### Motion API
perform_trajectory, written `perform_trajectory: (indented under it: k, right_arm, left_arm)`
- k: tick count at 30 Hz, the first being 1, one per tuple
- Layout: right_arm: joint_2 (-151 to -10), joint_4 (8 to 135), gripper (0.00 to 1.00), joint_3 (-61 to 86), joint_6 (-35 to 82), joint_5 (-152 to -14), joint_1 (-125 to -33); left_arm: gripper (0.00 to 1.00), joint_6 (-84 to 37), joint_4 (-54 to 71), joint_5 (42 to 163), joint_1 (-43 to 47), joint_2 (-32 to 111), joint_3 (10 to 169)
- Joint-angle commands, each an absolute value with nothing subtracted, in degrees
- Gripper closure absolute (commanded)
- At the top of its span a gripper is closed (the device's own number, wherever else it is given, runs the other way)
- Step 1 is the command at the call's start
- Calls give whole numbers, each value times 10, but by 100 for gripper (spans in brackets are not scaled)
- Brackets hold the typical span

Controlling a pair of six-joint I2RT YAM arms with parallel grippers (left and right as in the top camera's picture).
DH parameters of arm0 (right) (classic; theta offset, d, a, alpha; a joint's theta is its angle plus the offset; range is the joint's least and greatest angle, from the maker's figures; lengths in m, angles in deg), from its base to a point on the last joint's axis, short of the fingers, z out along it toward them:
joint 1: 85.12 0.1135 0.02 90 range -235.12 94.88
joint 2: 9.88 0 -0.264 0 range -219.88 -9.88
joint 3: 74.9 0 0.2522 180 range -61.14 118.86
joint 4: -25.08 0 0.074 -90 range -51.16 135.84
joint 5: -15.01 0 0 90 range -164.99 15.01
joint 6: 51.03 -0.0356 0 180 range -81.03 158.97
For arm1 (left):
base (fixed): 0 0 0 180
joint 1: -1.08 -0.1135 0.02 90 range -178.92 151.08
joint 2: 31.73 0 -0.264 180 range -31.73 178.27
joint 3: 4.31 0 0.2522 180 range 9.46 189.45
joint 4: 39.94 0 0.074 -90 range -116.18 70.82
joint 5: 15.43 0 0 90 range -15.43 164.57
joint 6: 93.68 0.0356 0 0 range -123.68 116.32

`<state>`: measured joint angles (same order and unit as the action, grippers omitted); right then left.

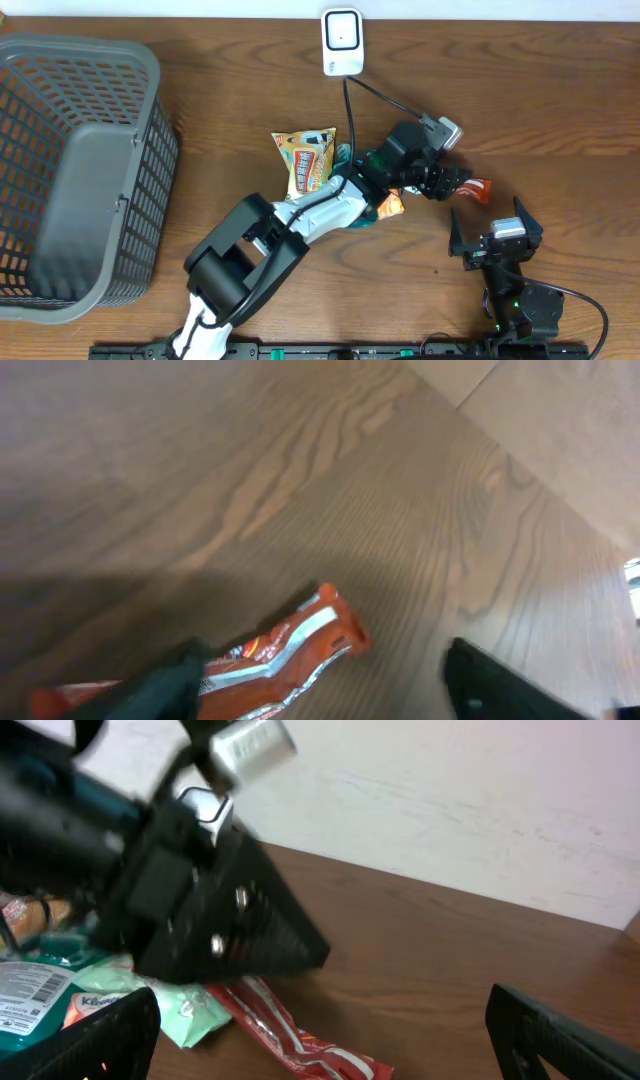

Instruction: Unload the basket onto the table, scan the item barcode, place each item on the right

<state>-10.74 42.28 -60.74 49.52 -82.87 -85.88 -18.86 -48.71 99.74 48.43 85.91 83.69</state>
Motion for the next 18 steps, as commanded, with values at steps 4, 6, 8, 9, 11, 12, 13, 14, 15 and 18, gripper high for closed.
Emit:
perform_trajectory:
  k: [4,6,8,9,11,12,13,14,15,18]
  right_arm:
    - [-106,425,1,-608,487,-828,-858]
    - [-106,425,1,-608,487,-828,-858]
    - [-106,425,1,-608,486,-828,-858]
    - [-106,425,1,-608,487,-828,-858]
    - [-106,425,1,-608,487,-828,-858]
    - [-106,425,1,-608,487,-828,-858]
    - [-106,425,1,-608,486,-828,-858]
    - [-106,425,1,-608,486,-828,-858]
    - [-106,425,1,-608,486,-828,-858]
    - [-106,425,1,-608,486,-828,-858]
  left_arm:
    - [5,-183,-478,994,434,777,844]
    - [3,-183,-462,993,419,754,844]
    - [1,-183,-451,994,408,730,844]
    - [1,-183,-446,994,402,713,844]
    - [0,-171,-435,993,394,677,844]
    - [0,-161,-428,989,391,662,845]
    - [0,-149,-417,975,389,639,845]
    - [0,-133,-399,944,387,610,845]
    - [0,-120,-386,920,388,590,847]
    - [0,-65,-344,835,388,521,861]
